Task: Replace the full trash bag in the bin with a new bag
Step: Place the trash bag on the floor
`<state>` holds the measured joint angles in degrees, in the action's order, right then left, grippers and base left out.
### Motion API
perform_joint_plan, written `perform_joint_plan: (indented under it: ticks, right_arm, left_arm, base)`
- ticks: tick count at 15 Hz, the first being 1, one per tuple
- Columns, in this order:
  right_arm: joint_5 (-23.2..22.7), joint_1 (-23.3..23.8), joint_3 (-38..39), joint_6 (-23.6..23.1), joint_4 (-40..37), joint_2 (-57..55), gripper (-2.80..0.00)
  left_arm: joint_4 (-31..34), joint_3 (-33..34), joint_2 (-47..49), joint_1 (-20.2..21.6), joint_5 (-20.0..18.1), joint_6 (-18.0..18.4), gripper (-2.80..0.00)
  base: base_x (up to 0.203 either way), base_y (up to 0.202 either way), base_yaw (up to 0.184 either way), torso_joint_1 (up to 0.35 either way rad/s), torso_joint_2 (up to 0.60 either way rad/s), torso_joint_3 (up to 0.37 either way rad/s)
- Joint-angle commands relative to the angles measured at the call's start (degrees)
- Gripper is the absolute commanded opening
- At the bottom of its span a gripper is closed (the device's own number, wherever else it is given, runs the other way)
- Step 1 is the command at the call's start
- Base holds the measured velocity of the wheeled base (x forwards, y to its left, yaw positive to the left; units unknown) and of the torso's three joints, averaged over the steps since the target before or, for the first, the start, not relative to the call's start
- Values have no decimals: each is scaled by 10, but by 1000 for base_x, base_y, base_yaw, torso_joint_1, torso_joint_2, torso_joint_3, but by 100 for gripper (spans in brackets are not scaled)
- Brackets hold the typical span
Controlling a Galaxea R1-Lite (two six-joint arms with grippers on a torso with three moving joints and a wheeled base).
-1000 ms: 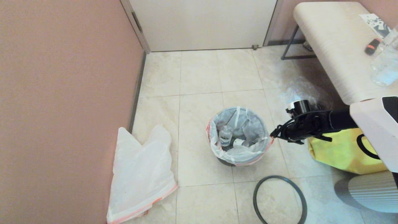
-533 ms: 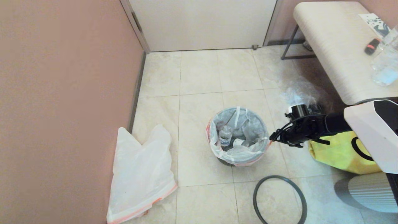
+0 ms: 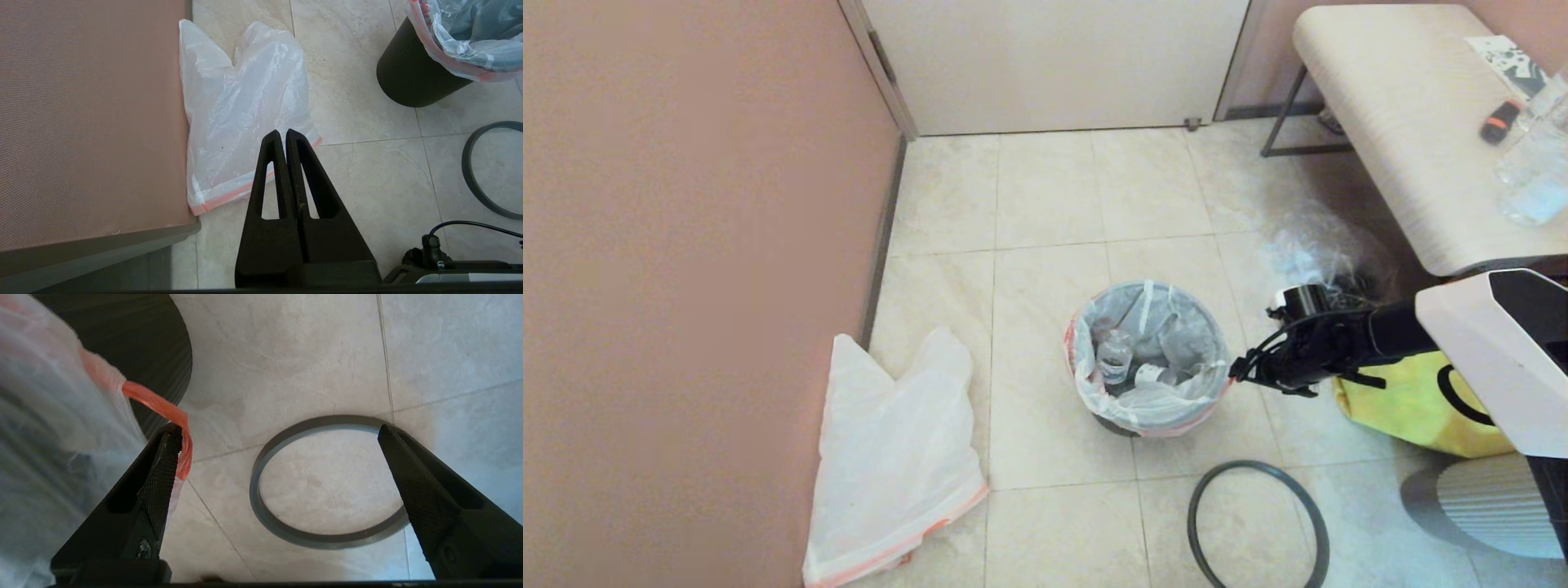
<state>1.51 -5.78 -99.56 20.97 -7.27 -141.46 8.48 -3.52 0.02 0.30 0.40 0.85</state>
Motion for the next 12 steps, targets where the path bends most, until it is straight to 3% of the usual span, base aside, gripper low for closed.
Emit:
perform_joint_plan:
  ticks: [1,8,12]
  right_arm:
    - [1,0,-28,-4,-2,-25,0]
    - [2,-6,-107,-40,-3,-86,0]
    - [28,-9,-130,-80,24,-122,0]
  left_arm:
    - [0,0,1,0,0,0,-280]
    - [0,0,0,0,0,0,-280]
    - [0,0,0,0,0,0,-280]
  base:
    - [0,0,0,0,0,0]
    - [0,0,0,0,0,0]
    - [0,0,0,0,0,0]
